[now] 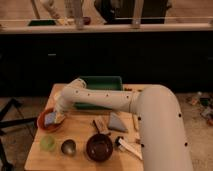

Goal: Wipe red bowl with sponge

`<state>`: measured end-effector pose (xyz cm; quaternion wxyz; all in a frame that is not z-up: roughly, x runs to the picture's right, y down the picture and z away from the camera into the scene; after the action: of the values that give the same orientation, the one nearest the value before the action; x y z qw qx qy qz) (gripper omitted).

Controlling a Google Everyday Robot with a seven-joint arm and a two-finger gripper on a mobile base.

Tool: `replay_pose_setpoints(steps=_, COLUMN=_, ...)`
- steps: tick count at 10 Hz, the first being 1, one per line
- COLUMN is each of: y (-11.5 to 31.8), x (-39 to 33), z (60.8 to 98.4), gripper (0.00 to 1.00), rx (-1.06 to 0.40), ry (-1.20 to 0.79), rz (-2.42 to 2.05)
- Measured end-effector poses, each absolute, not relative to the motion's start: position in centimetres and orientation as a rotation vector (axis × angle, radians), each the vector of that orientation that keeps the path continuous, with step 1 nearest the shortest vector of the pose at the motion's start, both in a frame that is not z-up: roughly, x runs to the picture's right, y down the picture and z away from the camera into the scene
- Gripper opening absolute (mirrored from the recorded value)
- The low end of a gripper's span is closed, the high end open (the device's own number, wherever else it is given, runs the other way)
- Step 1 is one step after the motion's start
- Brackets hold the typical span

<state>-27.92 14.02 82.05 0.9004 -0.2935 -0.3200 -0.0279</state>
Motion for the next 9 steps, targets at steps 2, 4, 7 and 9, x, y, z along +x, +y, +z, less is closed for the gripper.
replay_pose_setpoints(steps=2, y=13.1, x=-27.5, z=82.5, gripper=0.0, rx=-0.597, ry=-0.651, rz=-0.047)
replay_pose_setpoints(steps=4, y=12.0, x=-27.6, z=83.1, gripper=0.0, rx=-0.588, ry=-0.642, rz=-0.041)
replay_pose_setpoints(steps=7, y=11.2, x=-29.1, z=83.9, gripper=0.0, rx=-0.59, ry=-0.648, rz=-0.06)
replay_pose_setpoints(steps=9, y=11.2, x=-30.7, z=84.0, gripper=0.0, rx=-0.598, ry=-0.661, rz=-0.084)
